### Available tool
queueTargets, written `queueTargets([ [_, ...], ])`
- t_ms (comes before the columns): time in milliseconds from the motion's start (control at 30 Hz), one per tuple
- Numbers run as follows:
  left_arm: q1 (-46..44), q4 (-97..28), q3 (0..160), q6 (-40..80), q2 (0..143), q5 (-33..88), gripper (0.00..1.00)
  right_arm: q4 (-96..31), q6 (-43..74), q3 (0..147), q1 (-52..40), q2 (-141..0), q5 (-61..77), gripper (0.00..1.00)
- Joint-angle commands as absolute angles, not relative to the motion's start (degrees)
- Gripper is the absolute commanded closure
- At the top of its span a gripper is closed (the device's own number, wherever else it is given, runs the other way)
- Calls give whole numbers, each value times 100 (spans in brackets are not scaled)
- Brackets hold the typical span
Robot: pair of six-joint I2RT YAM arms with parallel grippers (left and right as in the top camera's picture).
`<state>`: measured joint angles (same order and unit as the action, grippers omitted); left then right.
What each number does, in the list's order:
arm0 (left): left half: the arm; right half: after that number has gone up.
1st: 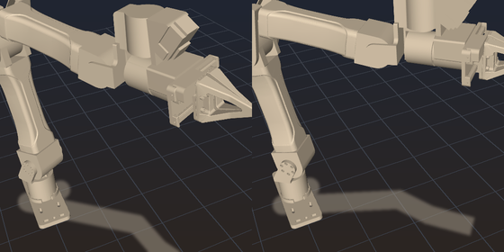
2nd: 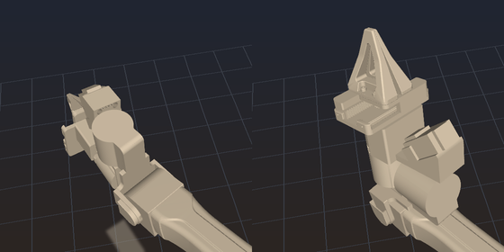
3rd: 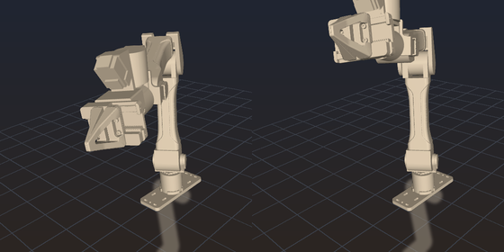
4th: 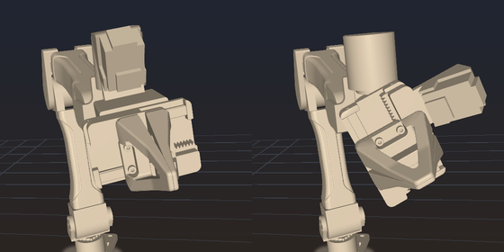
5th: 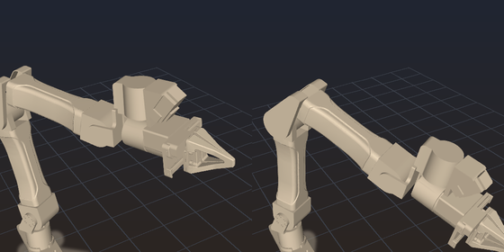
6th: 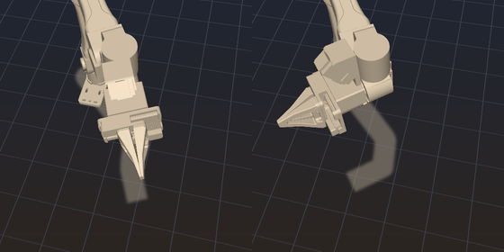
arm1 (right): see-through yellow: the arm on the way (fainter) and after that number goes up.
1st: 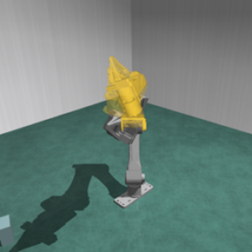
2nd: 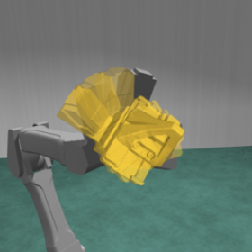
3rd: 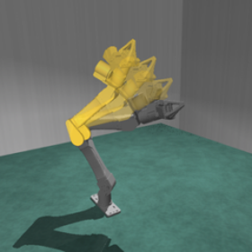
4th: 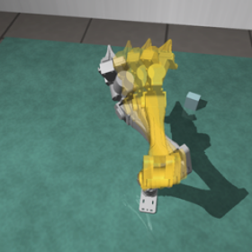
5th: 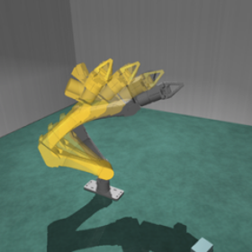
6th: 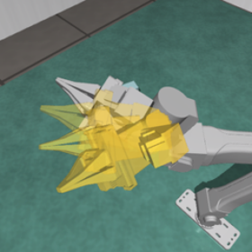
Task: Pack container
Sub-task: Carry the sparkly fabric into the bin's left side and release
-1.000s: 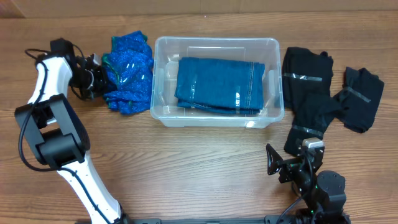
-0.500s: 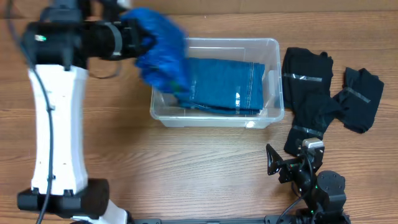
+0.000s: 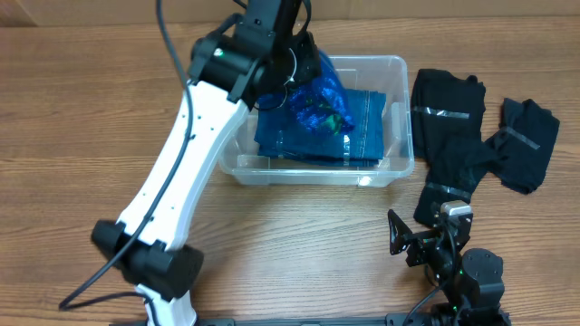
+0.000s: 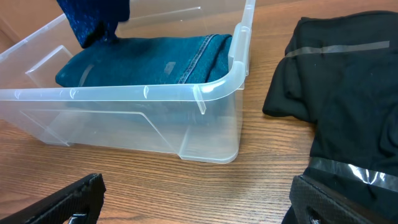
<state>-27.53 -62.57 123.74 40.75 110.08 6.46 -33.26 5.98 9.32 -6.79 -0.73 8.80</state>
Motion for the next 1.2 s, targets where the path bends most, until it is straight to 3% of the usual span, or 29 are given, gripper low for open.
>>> queueTargets([
  [0,-2644,-6252,12385,3815,11461,381,96,-3404,620,895,-668,-19,913,0],
  [267,-2436,-6845,12385,2290,11802,344,94,-3404,620,895,-668,-19,910,0],
  [300,-2405,-7131,12385,2292,11802,189,89,-3404,620,895,-668,-19,910,0],
  [333,-2375,-7336,12385,2294,11802,45,72,-3404,620,895,-668,-19,913,0],
  [433,-2300,-7736,12394,2307,11789,8,38,-3404,620,895,-668,-19,913,0],
  [467,-2283,-7885,12396,2359,11758,27,37,-3404,620,895,-668,-19,910,0],
  [567,-2298,-8359,12398,2488,11568,-86,41,-3404,620,895,-668,-19,910,0],
  [700,-2300,-8003,12396,2598,11312,-843,41,-3404,620,895,-668,-19,913,0],
  [733,-2300,-7843,12390,2512,11314,-996,44,-3404,617,895,-668,-19,910,0],
  [867,-2298,-7076,12293,1887,11727,-1092,73,-3404,620,895,-668,-19,910,0],
  [933,-2303,-7004,12293,1828,12169,-1039,78,-3404,620,895,-668,-19,910,0],
  [1000,-2303,-7048,12293,1793,12750,-843,79,-3404,620,895,-668,-19,910,0],
  [1100,-2279,-7109,12293,1793,13319,-633,69,-3404,620,895,-668,-19,910,0],
  [1167,-2283,-7133,12293,1796,13572,-596,71,-3404,620,895,-668,-19,910,0],
])
